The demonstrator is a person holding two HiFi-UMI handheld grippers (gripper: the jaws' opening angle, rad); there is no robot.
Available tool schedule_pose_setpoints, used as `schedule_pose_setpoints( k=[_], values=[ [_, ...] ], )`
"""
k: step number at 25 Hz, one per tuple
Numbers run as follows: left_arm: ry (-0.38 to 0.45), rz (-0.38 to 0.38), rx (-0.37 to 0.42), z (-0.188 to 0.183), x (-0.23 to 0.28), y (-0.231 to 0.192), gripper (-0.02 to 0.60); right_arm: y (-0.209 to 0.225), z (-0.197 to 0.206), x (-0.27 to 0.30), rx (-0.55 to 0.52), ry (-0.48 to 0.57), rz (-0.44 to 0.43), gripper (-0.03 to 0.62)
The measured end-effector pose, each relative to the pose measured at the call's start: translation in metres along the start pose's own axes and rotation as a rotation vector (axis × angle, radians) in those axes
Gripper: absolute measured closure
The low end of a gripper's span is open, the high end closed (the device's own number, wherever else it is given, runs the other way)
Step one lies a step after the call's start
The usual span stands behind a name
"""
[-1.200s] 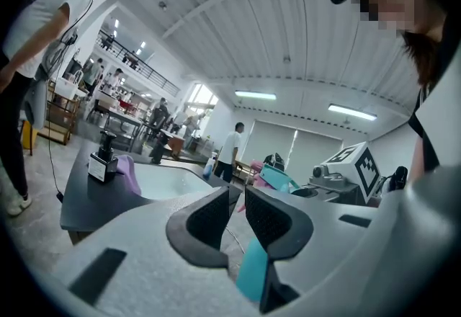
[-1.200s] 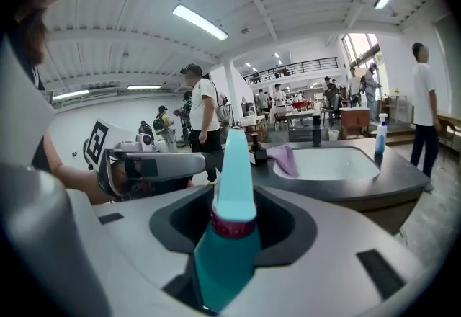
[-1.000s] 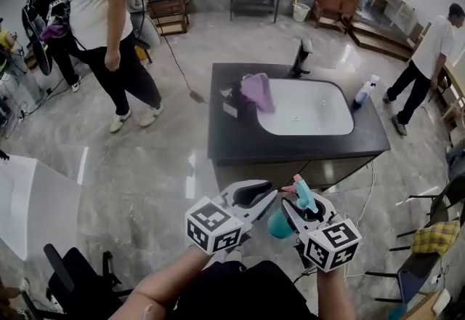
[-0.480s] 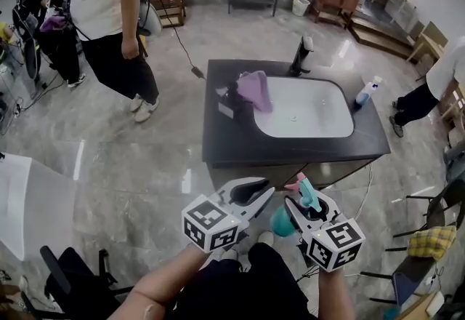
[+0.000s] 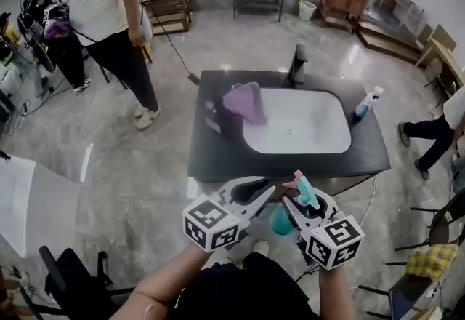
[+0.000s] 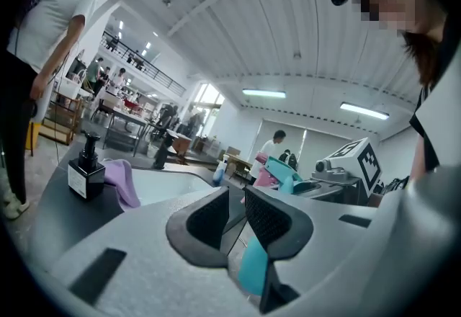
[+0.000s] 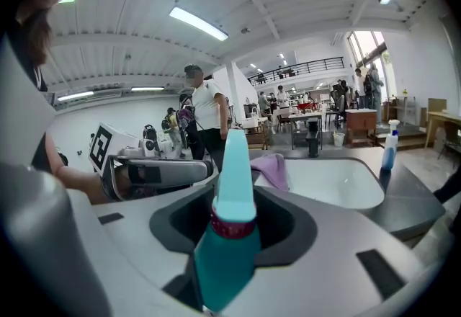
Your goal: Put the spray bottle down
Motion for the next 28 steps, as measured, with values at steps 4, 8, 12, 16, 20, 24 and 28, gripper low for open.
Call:
schedule_pose_setpoints(
  k=[4, 8, 12, 16, 20, 24, 28],
  values=[
    [-0.004, -0.019, 0.017, -0.005, 0.024, 0.000, 0.519, 0.025, -0.006, 0.001, 0.004, 0.004, -0.024, 0.433],
    [-0.001, -0.038, 0.022, -0.008, 0.049, 0.001, 0.518, 0.052, -0.010, -0.003, 0.014, 0.006, -0.037, 0.433],
    [0.003, -0.062, 0.031, -0.010, 0.066, 0.001, 0.519, 0.072, -0.013, -0.004, 0.013, 0.018, -0.057, 0.433],
    [0.009, -0.081, 0.040, -0.010, 0.084, 0.004, 0.520, 0.091, -0.019, -0.006, -0.006, 0.029, -0.072, 0.433],
    [0.017, -0.093, 0.031, -0.004, 0.100, 0.008, 0.520, 0.110, -0.018, -0.010, -0.017, 0.027, -0.085, 0.433],
    [0.012, -0.099, 0.039, 0.001, 0.109, 0.008, 0.519, 0.123, -0.016, -0.005, -0.019, 0.033, -0.100, 0.433],
    [0.000, -0.117, 0.033, 0.000, 0.109, 0.004, 0.519, 0.124, -0.018, 0.001, -0.016, 0.032, -0.123, 0.433]
  ],
)
Point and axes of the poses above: the fingertips, and each gripper's own axes: x forward along the fingers, y to its right, z out of its underside, the point moved 9 cm from there along -x, backward along the fingers, and after that the axes turned 4 degrees about y, right-handed, at the moved point
